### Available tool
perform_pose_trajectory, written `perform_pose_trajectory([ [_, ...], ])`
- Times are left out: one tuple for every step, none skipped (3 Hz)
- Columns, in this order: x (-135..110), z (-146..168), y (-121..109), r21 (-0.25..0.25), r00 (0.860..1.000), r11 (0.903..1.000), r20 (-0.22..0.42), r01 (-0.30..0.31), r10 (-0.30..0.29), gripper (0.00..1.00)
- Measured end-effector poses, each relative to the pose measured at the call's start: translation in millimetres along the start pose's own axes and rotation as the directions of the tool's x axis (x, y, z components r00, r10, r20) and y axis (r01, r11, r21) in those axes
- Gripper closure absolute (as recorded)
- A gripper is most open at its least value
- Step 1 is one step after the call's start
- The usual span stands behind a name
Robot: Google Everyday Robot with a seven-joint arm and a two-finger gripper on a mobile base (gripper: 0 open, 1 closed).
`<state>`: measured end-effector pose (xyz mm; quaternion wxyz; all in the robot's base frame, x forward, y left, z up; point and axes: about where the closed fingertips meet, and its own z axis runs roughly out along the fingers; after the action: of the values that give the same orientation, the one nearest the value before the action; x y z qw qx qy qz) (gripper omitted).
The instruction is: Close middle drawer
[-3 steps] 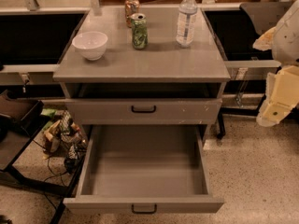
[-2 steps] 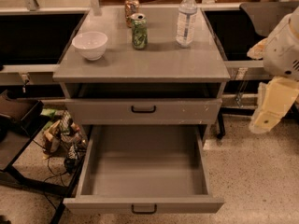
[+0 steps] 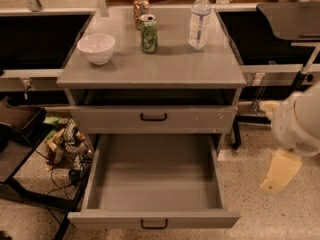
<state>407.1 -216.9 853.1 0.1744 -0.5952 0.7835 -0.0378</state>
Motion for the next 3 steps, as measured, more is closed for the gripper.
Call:
perform_pose_trajectory([
  [38, 69, 34, -0.020, 0.998, 0.9975, -0.018, -0.069, 0.068, 0.00],
  [64, 128, 55, -0.009, 0.991, 0.9912, 0.000, -0.132, 0.132, 0.00],
  [58, 133, 38, 0.064, 0.990, 0.9886, 0.038, -0.137, 0.135, 0.00],
])
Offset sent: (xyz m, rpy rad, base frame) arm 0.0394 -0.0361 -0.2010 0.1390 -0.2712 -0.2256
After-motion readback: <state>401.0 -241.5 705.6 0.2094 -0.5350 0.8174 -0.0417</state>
